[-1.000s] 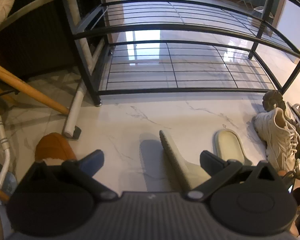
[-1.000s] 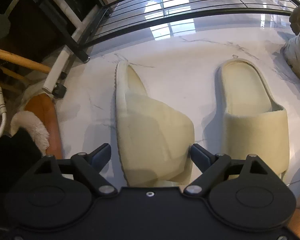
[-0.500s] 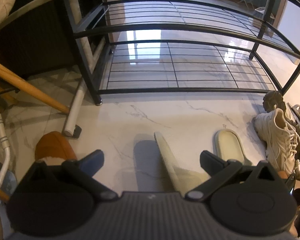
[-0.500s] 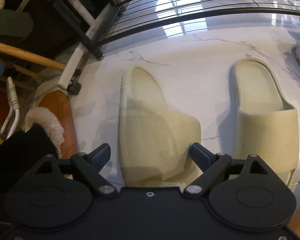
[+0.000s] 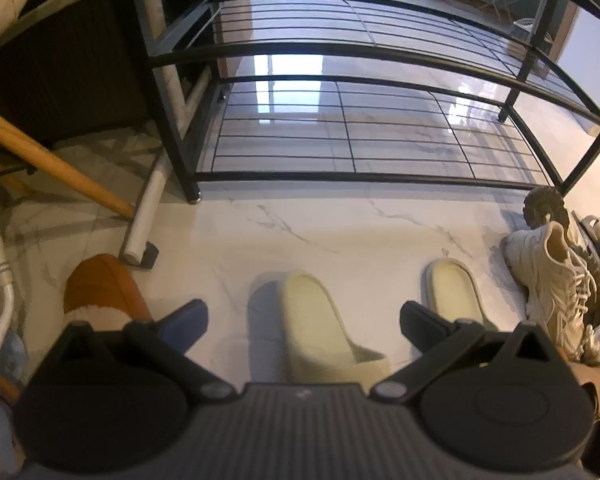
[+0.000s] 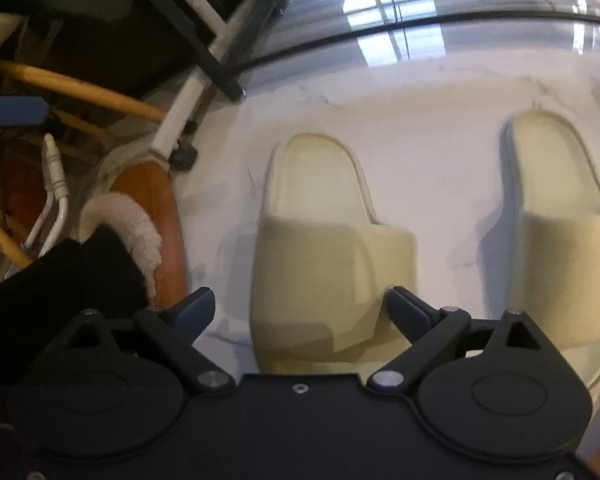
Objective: Organize scattered shoes
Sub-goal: 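Push the clog against the other pale slide with the right tool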
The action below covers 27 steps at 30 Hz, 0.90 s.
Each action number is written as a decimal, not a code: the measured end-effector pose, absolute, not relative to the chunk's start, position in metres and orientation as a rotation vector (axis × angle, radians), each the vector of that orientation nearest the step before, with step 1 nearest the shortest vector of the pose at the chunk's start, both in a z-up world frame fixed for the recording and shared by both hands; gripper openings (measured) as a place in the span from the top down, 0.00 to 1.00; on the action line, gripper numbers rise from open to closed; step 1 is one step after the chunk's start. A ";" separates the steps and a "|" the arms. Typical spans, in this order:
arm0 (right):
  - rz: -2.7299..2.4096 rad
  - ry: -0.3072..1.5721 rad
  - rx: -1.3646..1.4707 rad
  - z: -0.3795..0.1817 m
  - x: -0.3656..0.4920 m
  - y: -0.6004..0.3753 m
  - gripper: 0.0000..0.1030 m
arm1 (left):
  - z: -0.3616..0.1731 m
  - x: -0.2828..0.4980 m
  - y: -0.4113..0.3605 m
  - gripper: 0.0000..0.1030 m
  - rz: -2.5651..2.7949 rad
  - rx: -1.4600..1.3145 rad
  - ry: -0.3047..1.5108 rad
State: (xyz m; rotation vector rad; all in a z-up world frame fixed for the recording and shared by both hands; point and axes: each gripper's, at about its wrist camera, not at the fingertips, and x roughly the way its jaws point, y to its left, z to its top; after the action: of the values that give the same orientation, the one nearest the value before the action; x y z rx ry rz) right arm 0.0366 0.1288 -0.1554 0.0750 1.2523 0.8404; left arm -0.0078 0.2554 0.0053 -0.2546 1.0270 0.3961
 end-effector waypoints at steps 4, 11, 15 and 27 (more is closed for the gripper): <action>0.805 1.316 0.052 -0.172 0.036 0.124 0.09 | 0.004 -0.009 0.257 0.01 0.398 -0.257 1.034; 0.814 1.222 0.005 -0.162 0.042 0.124 0.00 | 0.000 -0.007 0.262 0.01 0.404 -0.304 1.055; 0.869 1.196 -0.035 -0.165 0.047 0.137 0.00 | 0.000 -0.007 0.262 0.01 0.409 -0.286 1.049; 0.903 1.130 -0.258 -0.188 0.033 0.181 0.08 | -0.003 -0.008 0.269 0.01 0.421 -0.333 1.064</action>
State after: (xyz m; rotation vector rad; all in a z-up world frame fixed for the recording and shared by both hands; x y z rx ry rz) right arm 0.0334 0.1812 -0.1883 -0.2582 1.1303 0.9031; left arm -0.0075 0.2695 -0.0028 -0.3325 1.0640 0.4207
